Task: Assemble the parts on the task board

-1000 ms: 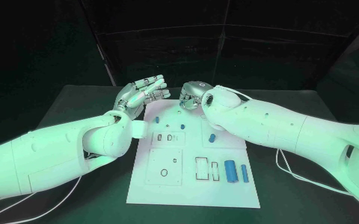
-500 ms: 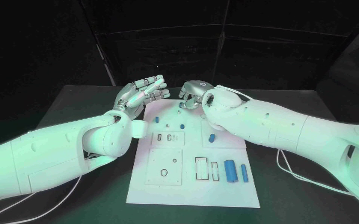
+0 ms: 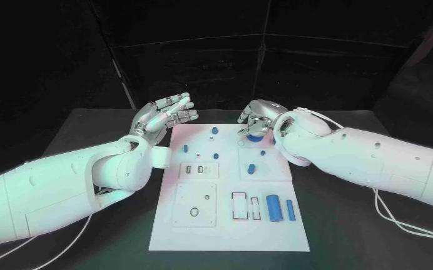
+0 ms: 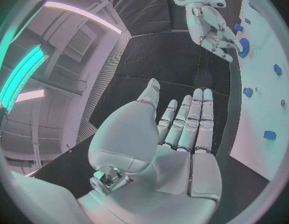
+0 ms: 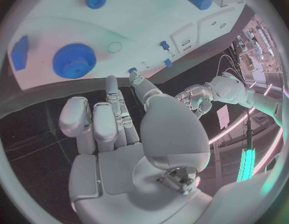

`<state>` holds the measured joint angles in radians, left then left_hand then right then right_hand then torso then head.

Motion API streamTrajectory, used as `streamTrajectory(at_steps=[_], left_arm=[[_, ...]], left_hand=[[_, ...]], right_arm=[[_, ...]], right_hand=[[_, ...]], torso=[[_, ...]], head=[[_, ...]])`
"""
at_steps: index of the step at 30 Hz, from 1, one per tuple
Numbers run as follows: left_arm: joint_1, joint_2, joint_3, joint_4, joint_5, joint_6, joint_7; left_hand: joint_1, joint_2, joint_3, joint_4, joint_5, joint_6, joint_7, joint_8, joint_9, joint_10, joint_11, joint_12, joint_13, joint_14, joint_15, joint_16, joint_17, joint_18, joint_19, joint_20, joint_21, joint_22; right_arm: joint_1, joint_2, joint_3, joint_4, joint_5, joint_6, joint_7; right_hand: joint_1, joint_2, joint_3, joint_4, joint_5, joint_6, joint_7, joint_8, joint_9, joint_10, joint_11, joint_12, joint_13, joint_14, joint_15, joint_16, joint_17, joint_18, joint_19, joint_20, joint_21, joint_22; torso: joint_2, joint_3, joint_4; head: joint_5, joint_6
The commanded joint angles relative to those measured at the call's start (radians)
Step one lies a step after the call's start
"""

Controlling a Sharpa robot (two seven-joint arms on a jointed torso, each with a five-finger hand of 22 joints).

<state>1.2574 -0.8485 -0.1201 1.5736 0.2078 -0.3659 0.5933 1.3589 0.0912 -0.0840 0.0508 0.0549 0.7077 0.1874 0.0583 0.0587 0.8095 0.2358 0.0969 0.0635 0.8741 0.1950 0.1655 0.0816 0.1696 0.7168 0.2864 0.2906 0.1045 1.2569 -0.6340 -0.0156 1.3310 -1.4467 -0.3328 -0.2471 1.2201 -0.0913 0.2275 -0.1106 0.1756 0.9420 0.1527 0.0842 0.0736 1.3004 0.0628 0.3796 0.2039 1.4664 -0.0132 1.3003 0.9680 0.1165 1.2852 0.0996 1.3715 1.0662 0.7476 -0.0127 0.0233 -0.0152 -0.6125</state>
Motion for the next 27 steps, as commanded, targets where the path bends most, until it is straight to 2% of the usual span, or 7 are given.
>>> streamTrajectory(at_steps=[1, 3, 9, 13, 15, 20, 27], left_arm=[[0.002, -0.002, 0.001, -0.004, 0.004, 0.032, 0.001], [0.002, -0.003, 0.001, -0.005, 0.004, 0.033, 0.0], [0.002, -0.002, 0.001, -0.01, 0.004, 0.032, -0.001], [0.001, 0.003, 0.001, -0.014, 0.004, 0.033, -0.002], [0.001, 0.005, 0.001, -0.015, 0.004, 0.033, -0.003], [0.001, 0.008, 0.001, -0.018, 0.004, 0.032, -0.003], [0.001, 0.009, 0.001, -0.02, 0.004, 0.03, -0.001]], left_hand=[[0.002, 0.005, -0.001, -0.007, 0.003, 0.001, 0.092, 0.003, 0.0, 0.005, -0.001, 0.005, 0.0, 0.006, -0.003, 0.002, -0.001, 0.001, 0.009, 0.001, 0.001, -0.001], [0.002, 0.005, -0.001, -0.007, 0.003, 0.001, 0.092, 0.003, 0.0, 0.005, -0.001, 0.005, 0.0, 0.006, -0.003, 0.002, -0.001, 0.001, 0.009, 0.001, 0.001, -0.001], [0.003, 0.005, 0.0, -0.007, 0.003, 0.002, 0.092, 0.003, 0.0, 0.006, -0.001, 0.005, 0.0, 0.006, -0.003, 0.002, -0.001, 0.001, 0.009, 0.001, 0.001, -0.001], [0.002, 0.005, 0.0, -0.007, 0.003, 0.002, 0.092, 0.003, 0.0, 0.006, -0.001, 0.005, 0.0, 0.007, -0.003, 0.002, -0.001, 0.001, 0.009, 0.001, 0.001, -0.001], [0.002, 0.005, 0.0, -0.007, 0.003, 0.002, 0.092, 0.003, 0.0, 0.006, -0.001, 0.005, 0.0, 0.007, -0.003, 0.002, -0.001, 0.001, 0.009, 0.001, 0.001, -0.001], [0.002, 0.005, 0.0, -0.007, 0.003, 0.002, 0.092, 0.003, 0.0, 0.006, -0.001, 0.005, 0.0, 0.007, -0.003, 0.002, -0.001, 0.001, 0.009, 0.001, 0.001, -0.001], [0.002, 0.006, -0.001, -0.007, 0.003, 0.003, 0.092, 0.003, 0.0, 0.006, -0.002, 0.005, 0.0, 0.007, -0.003, 0.002, -0.001, 0.001, 0.009, 0.001, 0.001, -0.001]], right_arm=[[0.004, -0.053, 0.008, 0.035, 0.136, 0.007, -0.04], [0.004, -0.073, 0.01, 0.041, 0.149, 0.018, -0.046], [0.004, -0.098, 0.013, 0.035, 0.147, 0.049, -0.062], [0.004, -0.088, 0.014, 0.018, 0.135, 0.06, -0.067], [0.004, -0.08, 0.014, 0.007, 0.132, 0.064, -0.068], [0.004, -0.06, 0.014, -0.018, 0.129, 0.077, -0.068], [0.003, -0.028, 0.014, -0.058, 0.127, 0.102, -0.062]], right_hand=[[0.003, -0.011, -0.046, 0.034, 0.017, -0.031, -0.002, -0.009, -0.004, -0.028, -0.003, 0.154, 0.122, 0.022, -0.005, 0.029, 0.048, -0.023, 0.019, -0.009, 0.016, 0.029], [0.044, -0.003, -0.106, 0.089, 0.034, -0.052, 0.004, 0.0, 0.001, -0.17, 0.003, 0.368, 0.314, 0.022, 0.001, 0.048, 0.074, -0.026, 0.026, -0.001, 0.024, 0.043], [0.081, -0.006, -0.181, 0.18, 0.032, -0.08, 0.02, 0.011, -0.002, -0.142, 0.018, 0.668, 0.644, 0.032, 0.014, 0.09, 0.153, -0.033, 0.043, 0.011, 0.044, 0.086], [0.096, -0.011, -0.2, 0.206, 0.031, -0.089, 0.023, 0.012, -0.003, -0.142, 0.023, 0.699, 0.681, 0.034, 0.018, 0.1, 0.173, -0.034, 0.046, 0.014, 0.049, 0.095], [0.102, -0.011, -0.205, 0.216, 0.031, -0.091, 0.024, 0.014, -0.003, -0.144, 0.024, 0.707, 0.69, 0.034, 0.019, 0.104, 0.179, -0.034, 0.047, 0.015, 0.051, 0.098], [0.112, -0.007, -0.209, 0.226, 0.031, -0.089, 0.023, 0.018, -0.002, -0.131, 0.024, 0.731, 0.72, 0.039, 0.02, 0.116, 0.205, -0.036, 0.053, 0.016, 0.055, 0.108], [0.137, 0.009, -0.211, 0.235, 0.039, -0.068, 0.018, 0.038, 0.002, -0.077, 0.02, 0.814, 0.826, 0.049, 0.018, 0.147, 0.274, -0.042, 0.069, 0.015, 0.069, 0.14]], torso=[[-0.005, 0.0026, -0.0049], [-0.006, 0.0021, -0.0077], [-0.002, 0.0039, -0.0158], [0.0, 0.0088, -0.0204], [-0.001, 0.0063, -0.0183], [0.001, 0.0062, -0.0137], [0.001, 0.0073, -0.015]], head=[[-0.008, 0.003], [-0.007, 0.005], [-0.004, 0.013], [0.0, 0.01], [0.0, 0.009], [-0.002, 0.005], [-0.005, -0.001]])
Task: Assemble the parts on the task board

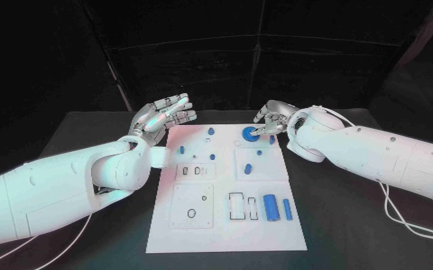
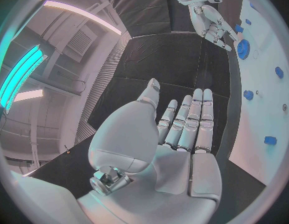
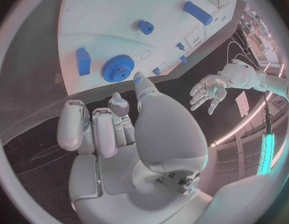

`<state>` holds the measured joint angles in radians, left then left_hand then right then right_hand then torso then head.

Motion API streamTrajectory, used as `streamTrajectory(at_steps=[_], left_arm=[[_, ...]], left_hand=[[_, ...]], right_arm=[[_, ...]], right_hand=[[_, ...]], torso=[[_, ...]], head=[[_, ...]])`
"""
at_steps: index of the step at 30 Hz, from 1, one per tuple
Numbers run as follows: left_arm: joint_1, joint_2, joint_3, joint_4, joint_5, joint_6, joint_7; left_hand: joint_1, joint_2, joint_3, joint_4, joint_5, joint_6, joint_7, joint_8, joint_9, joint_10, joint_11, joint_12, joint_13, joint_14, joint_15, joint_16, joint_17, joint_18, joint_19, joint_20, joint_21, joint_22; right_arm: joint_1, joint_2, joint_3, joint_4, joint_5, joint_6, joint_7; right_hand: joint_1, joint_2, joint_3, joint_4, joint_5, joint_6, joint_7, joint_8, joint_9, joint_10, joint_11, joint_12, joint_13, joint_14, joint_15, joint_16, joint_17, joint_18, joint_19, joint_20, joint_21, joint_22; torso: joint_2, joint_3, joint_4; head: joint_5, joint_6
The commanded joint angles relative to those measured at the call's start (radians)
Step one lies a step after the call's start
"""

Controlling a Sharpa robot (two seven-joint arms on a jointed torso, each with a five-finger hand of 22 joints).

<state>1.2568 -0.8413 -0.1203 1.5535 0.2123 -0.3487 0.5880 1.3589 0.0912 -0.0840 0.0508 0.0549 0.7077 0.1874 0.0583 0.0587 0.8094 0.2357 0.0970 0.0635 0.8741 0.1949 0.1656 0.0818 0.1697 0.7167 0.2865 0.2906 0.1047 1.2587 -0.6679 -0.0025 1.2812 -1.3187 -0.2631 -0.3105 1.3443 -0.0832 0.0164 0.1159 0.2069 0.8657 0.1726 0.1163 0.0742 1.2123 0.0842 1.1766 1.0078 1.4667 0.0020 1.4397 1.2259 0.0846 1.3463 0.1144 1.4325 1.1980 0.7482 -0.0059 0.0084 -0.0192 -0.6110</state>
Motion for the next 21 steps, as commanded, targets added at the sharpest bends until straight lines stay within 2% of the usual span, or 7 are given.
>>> streamTrajectory(at_steps=[1, 10, 14, 21], left_arm=[[0.002, 0.001, 0.001, 0.0, 0.0, 0.013, 0.004], [0.001, 0.003, 0.001, -0.007, 0.0, 0.011, 0.004], [0.001, 0.004, 0.001, -0.009, 0.0, 0.011, 0.004], [0.001, 0.008, 0.001, -0.009, 0.0, 0.012, 0.003]], left_hand=[[0.002, 0.006, -0.001, -0.007, 0.003, 0.003, 0.092, 0.003, 0.0, 0.006, -0.001, 0.005, 0.0, 0.007, -0.003, 0.002, -0.001, 0.001, 0.009, 0.001, 0.001, -0.002], [-0.001, 0.006, -0.001, -0.007, 0.003, 0.004, 0.092, 0.003, 0.001, 0.006, -0.002, 0.005, 0.0, 0.008, -0.003, 0.003, -0.001, 0.001, 0.01, 0.001, 0.001, -0.002], [-0.004, 0.007, -0.003, -0.006, 0.003, 0.004, 0.092, 0.003, 0.001, 0.007, -0.002, 0.005, 0.0, 0.009, -0.003, 0.003, -0.001, 0.001, 0.011, 0.001, 0.001, -0.002], [-0.005, 0.007, -0.003, -0.005, 0.003, 0.004, 0.092, 0.003, 0.001, 0.007, -0.002, 0.005, 0.0, 0.009, -0.003, 0.003, -0.001, 0.001, 0.011, 0.001, 0.001, -0.002]], right_arm=[[0.001, 0.009, 0.001, -0.012, -0.001, 0.035, 0.002], [0.001, 0.027, 0.0, -0.032, -0.001, 0.068, -0.001], [0.001, 0.032, 0.0, -0.034, -0.02, 0.062, 0.003], [0.001, 0.045, 0.0, -0.045, -0.04, 0.067, -0.001]], right_hand=[[0.015, 0.002, 0.0, 0.008, 0.009, 0.01, -0.002, 0.007, 0.001, 0.015, -0.001, 0.023, 0.03, 0.05, 0.003, 0.01, 0.022, -0.01, 0.01, 0.001, 0.01, 0.011], [0.031, 0.014, 0.002, 0.004, 0.016, 0.021, -0.005, 0.016, 0.001, 0.042, -0.004, 0.061, 0.08, 0.051, 0.002, 0.019, 0.04, -0.013, 0.017, -0.001, 0.017, 0.026], [0.04, 0.019, 0.004, 0.0, 0.017, 0.025, -0.006, 0.019, 0.001, 0.055, -0.005, 0.078, 0.103, 0.052, 0.001, 0.023, 0.049, -0.014, 0.021, -0.001, 0.02, 0.033], [0.041, 0.02, 0.004, -0.001, 0.017, 0.026, -0.006, 0.02, 0.001, 0.064, -0.005, 0.087, 0.116, 0.053, 0.001, 0.025, 0.054, -0.016, 0.024, -0.001, 0.022, 0.039]], torso=[[0.001, 0.0008, -0.0002], [0.001, 0.0022, -0.0014], [0.001, 0.0001, -0.0003], [0.002, 0.0016, 0.0007]], head=[[-0.001, -0.003], [-0.002, -0.005], [-0.002, -0.008], [-0.002, -0.01]])
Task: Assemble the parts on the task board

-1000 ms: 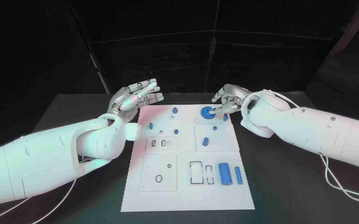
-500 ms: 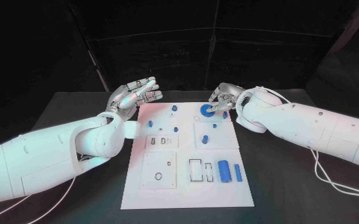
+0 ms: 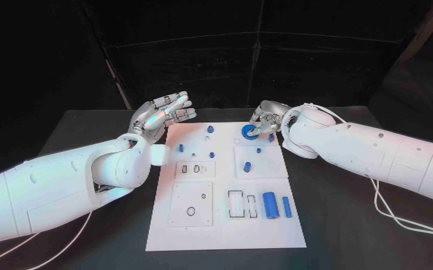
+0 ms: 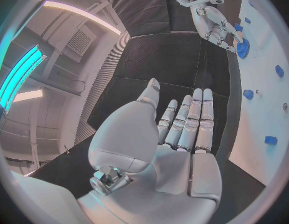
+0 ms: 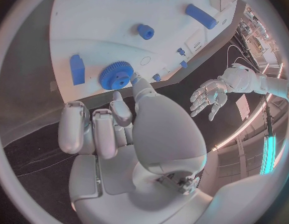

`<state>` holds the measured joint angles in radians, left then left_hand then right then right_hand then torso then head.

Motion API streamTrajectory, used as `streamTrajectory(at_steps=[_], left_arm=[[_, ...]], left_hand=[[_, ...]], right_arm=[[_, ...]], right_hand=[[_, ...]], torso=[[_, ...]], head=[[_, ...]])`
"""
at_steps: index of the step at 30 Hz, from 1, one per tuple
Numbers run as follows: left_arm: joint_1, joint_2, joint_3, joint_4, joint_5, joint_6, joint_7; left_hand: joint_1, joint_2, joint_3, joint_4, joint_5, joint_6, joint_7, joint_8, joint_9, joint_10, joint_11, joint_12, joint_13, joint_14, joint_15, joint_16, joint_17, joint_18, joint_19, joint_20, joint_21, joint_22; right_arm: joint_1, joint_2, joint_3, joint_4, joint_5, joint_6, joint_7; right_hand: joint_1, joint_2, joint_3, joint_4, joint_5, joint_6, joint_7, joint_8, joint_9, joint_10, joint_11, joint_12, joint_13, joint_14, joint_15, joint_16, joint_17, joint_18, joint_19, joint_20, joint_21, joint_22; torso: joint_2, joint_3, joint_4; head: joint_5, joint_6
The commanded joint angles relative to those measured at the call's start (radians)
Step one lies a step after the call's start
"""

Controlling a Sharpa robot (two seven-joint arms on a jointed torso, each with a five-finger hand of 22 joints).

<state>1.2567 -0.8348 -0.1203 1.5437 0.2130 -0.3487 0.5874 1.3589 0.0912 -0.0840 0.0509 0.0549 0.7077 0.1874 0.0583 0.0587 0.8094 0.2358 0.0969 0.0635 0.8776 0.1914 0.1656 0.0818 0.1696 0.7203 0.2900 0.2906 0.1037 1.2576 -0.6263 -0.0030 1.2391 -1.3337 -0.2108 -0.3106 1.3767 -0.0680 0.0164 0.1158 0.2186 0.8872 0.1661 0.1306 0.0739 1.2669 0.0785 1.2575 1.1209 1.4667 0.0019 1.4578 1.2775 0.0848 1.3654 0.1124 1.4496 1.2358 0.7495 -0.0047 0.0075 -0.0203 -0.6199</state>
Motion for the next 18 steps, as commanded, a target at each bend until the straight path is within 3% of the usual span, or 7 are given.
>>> streamTrajectory(at_steps=[1, 18], left_arm=[[0.001, 0.003, 0.001, 0.0, -0.001, 0.012, 0.004], [-0.001, 0.01, 0.001, 0.003, -0.001, 0.016, -0.001]], left_hand=[[-0.005, 0.007, -0.003, -0.005, 0.003, 0.004, 0.092, 0.004, 0.001, 0.007, -0.002, 0.005, 0.0, 0.005, 0.0, 0.003, -0.001, 0.001, 0.007, -0.003, 0.001, -0.001], [-0.008, 0.008, -0.004, -0.005, 0.003, 0.003, 0.092, 0.003, 0.0, 0.007, -0.002, 0.005, 0.0, 0.005, 0.0, 0.003, -0.002, 0.002, 0.008, -0.003, 0.001, -0.002]], right_arm=[[0.002, 0.005, 0.001, -0.005, -0.026, 0.017, -0.002], [0.001, 0.02, 0.0, -0.026, -0.053, 0.037, -0.002]], right_hand=[[0.009, 0.006, 0.004, -0.001, 0.005, 0.005, 0.001, 0.006, 0.001, 0.011, 0.001, 0.008, 0.006, 0.053, 0.001, 0.007, 0.003, -0.016, 0.005, 0.001, 0.005, 0.001], [0.026, 0.016, 0.011, -0.011, 0.025, 0.001, 0.002, 0.005, -0.002, 0.007, 0.001, 0.01, 0.011, 0.053, 0.001, 0.01, 0.008, -0.017, 0.006, 0.0, 0.008, 0.006]], torso=[[0.0, 0.0002, 0.0014], [0.0, 0.0002, 0.001]], head=[[-0.001, -0.002], [0.007, -0.009]])
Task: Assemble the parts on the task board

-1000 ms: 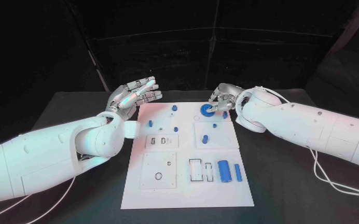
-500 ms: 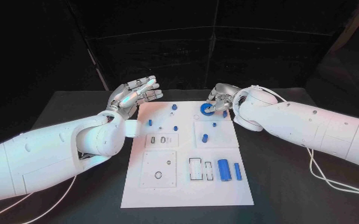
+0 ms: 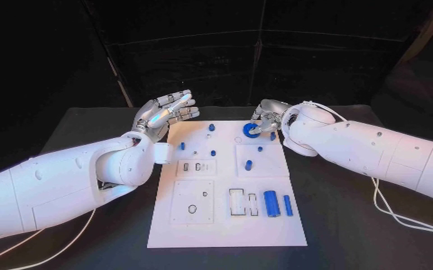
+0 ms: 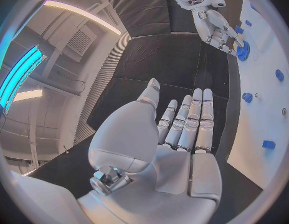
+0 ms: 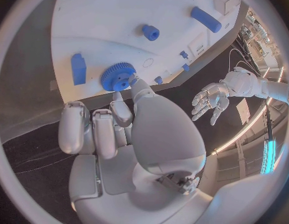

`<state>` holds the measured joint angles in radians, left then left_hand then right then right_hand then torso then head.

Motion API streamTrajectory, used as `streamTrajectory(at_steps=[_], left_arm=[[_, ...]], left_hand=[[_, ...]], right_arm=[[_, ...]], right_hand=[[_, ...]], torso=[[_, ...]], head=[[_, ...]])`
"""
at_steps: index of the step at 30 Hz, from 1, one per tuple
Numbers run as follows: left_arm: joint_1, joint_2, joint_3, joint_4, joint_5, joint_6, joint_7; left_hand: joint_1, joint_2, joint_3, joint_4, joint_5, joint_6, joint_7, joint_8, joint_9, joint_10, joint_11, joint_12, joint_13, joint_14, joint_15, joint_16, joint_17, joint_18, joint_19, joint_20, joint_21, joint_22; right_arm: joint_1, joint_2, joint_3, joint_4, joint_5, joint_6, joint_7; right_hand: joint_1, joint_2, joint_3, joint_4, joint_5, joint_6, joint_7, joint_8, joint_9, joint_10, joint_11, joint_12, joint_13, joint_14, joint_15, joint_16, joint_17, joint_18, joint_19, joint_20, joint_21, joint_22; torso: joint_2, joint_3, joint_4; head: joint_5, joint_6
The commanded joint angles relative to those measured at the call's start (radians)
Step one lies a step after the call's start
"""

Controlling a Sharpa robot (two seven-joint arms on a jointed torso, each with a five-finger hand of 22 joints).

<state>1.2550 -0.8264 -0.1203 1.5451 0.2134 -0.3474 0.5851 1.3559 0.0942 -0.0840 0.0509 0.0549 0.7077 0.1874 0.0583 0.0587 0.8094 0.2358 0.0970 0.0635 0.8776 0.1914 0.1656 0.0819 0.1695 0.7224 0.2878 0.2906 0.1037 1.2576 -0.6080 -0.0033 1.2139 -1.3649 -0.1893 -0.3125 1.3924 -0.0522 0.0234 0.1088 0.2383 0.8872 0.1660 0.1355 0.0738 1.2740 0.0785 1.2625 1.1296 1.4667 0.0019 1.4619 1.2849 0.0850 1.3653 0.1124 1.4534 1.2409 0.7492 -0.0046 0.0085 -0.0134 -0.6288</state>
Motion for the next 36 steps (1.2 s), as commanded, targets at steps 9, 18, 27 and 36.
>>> streamTrajectory(at_steps=[9, 18, 27, 36], left_arm=[[0.0, 0.001, 0.001, 0.004, -0.001, 0.014, 0.0], [0.0, -0.001, 0.001, 0.004, -0.001, 0.012, -0.001], [0.0, -0.002, 0.001, 0.004, -0.001, 0.012, -0.001], [0.0, -0.002, 0.001, 0.004, -0.001, 0.012, -0.002]], left_hand=[[-0.005, 0.005, -0.004, -0.004, 0.003, 0.001, 0.092, 0.003, 0.0, 0.007, -0.002, 0.005, 0.0, 0.005, 0.0, 0.003, -0.002, 0.002, 0.006, -0.001, 0.001, -0.002], [-0.007, 0.006, -0.005, -0.004, 0.003, 0.002, 0.092, 0.003, 0.0, 0.006, -0.002, 0.005, 0.0, 0.005, 0.0, 0.003, -0.002, 0.002, 0.006, -0.001, 0.001, -0.002], [-0.007, 0.006, -0.005, -0.004, 0.003, 0.002, 0.092, 0.003, 0.0, 0.006, -0.002, 0.005, 0.0, 0.005, 0.0, 0.003, -0.002, 0.002, 0.006, -0.001, 0.001, -0.002], [-0.007, 0.006, -0.005, -0.004, 0.003, 0.002, 0.092, 0.003, 0.0, 0.006, -0.002, 0.005, 0.0, 0.005, 0.0, 0.003, -0.002, 0.002, 0.006, -0.001, 0.001, -0.002]], right_arm=[[0.001, 0.0, 0.0, -0.007, -0.034, 0.046, -0.01], [0.001, 0.002, 0.0, -0.009, -0.041, 0.073, -0.013], [0.001, 0.007, 0.0, -0.013, -0.047, 0.076, -0.014], [0.0, 0.009, 0.0, -0.01, -0.056, -0.005, -0.016]], right_hand=[[0.023, 0.004, 0.009, -0.014, 0.029, -0.005, 0.004, -0.001, -0.004, -0.006, 0.003, 0.002, 0.002, 0.053, 0.003, 0.007, 0.005, -0.017, 0.006, 0.001, 0.006, 0.004], [0.034, 0.004, 0.017, -0.025, 0.048, -0.009, 0.006, -0.002, -0.004, -0.012, 0.004, -0.003, 0.0, 0.052, 0.004, 0.008, 0.008, -0.018, 0.006, 0.003, 0.007, 0.005], [0.039, 0.011, 0.026, -0.029, 0.049, 0.0, 0.005, 0.004, -0.002, -0.009, 0.004, 0.001, 0.008, 0.052, 0.004, 0.009, 0.01, -0.018, 0.006, 0.003, 0.008, 0.007], [0.028, 0.039, 0.073, -0.027, 0.001, 0.1, -0.02, 0.052, 0.011, 0.045, -0.017, 0.048, 0.073, 0.053, -0.012, 0.011, 0.016, -0.019, 0.012, -0.007, 0.013, 0.019]], torso=[[-0.001, -0.0004, -0.0015], [0.0, -0.0004, 0.001], [0.0, 0.0001, -0.0007], [-0.001, 0.0003, 0.0001]], head=[[0.003, -0.001], [-0.002, -0.002], [-0.001, -0.005], [-0.006, -0.005]])
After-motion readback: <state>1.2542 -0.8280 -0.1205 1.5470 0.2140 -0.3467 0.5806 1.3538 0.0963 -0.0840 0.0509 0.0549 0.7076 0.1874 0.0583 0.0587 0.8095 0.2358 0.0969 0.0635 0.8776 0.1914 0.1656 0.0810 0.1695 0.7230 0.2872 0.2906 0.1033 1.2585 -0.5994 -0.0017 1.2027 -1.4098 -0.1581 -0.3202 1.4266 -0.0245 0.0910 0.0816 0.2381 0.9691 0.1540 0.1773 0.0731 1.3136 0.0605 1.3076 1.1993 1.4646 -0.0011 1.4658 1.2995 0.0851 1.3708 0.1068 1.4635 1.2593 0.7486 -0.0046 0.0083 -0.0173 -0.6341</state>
